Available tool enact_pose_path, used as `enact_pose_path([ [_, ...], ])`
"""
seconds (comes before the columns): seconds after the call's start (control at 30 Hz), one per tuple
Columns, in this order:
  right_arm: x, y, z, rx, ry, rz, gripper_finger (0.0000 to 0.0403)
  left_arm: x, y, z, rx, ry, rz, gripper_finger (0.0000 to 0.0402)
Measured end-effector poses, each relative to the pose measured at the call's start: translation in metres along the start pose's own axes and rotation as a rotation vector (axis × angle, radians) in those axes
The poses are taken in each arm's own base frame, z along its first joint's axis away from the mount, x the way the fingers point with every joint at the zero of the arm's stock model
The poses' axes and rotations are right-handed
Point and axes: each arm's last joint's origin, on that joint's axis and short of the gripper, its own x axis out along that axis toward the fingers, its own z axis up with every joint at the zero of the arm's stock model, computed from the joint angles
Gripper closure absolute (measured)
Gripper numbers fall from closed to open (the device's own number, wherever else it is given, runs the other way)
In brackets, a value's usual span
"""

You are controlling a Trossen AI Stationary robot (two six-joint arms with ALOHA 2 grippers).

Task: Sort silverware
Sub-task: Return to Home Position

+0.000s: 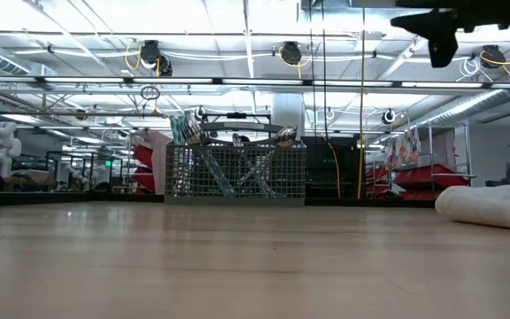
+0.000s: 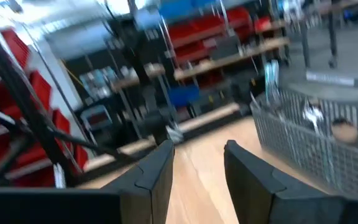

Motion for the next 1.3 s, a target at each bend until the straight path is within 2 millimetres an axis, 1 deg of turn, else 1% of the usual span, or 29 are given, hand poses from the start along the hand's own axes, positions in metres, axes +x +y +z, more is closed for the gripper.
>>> enact_pose_path([
  [0.13,-0.009,-0.006,-0.010,-0.023,-0.115,0.050,0.0273,0.006,-0.003,-0.023,-0.057,-0.020,-0.009,0.0385],
  [0.27,-0.011,-0.010,-0.024,-0.055,-0.174,0.078,0.0273,0.018,-0.010,-0.050,-0.095,-0.050,-0.078,0.0385],
  [0.37,-0.011,-0.015,-0.038,-0.052,-0.186,0.082,0.0273,0.027,-0.014,-0.074,-0.109,-0.017,-0.077,0.0385],
  [0.43,-0.011,-0.019,-0.048,-0.048,-0.184,0.081,0.0273,0.032,-0.015,-0.087,-0.123,0.005,-0.068,0.0385],
  [0.5,-0.011,-0.022,-0.055,-0.044,-0.192,0.083,0.0273,0.037,-0.018,-0.099,-0.107,0.067,-0.061,0.0385],
  [0.67,-0.014,-0.030,-0.074,-0.037,-0.217,0.075,0.0273,0.044,-0.020,-0.115,-0.103,0.135,-0.045,0.0385],
  [0.7,-0.014,-0.032,-0.076,-0.043,-0.198,0.058,0.0273,0.044,-0.020,-0.115,-0.104,0.130,-0.045,0.0385],
  [0.8,-0.013,-0.032,-0.079,-0.059,-0.168,0.052,0.0273,0.044,-0.020,-0.111,-0.120,0.104,-0.042,0.0385],
  [0.9,-0.013,-0.033,-0.081,-0.075,-0.145,0.045,0.0273,0.048,-0.021,-0.116,-0.184,0.106,-0.005,0.0385],
  [0.93,-0.013,-0.033,-0.081,-0.073,-0.144,0.046,0.0273,0.051,-0.021,-0.121,-0.210,0.106,0.015,0.0385],
  [1.03,-0.013,-0.033,-0.082,-0.072,-0.142,0.050,0.0273,0.062,-0.026,-0.142,-0.260,0.130,0.019,0.0385],
  [1.1,-0.013,-0.033,-0.081,-0.073,-0.145,0.053,0.0273,0.071,-0.031,-0.155,-0.253,0.118,-0.032,0.0385],
  [1.17,-0.013,-0.033,-0.081,-0.076,-0.146,0.053,0.0273,0.078,-0.035,-0.173,-0.239,0.147,-0.059,0.0384],
  [1.23,-0.013,-0.033,-0.081,-0.081,-0.145,0.052,0.0273,0.082,-0.037,-0.187,-0.258,0.179,-0.052,0.0384],
  [1.3,-0.013,-0.032,-0.081,-0.083,-0.142,0.068,0.0273,0.083,-0.038,-0.197,-0.265,0.207,-0.049,0.0384],
])
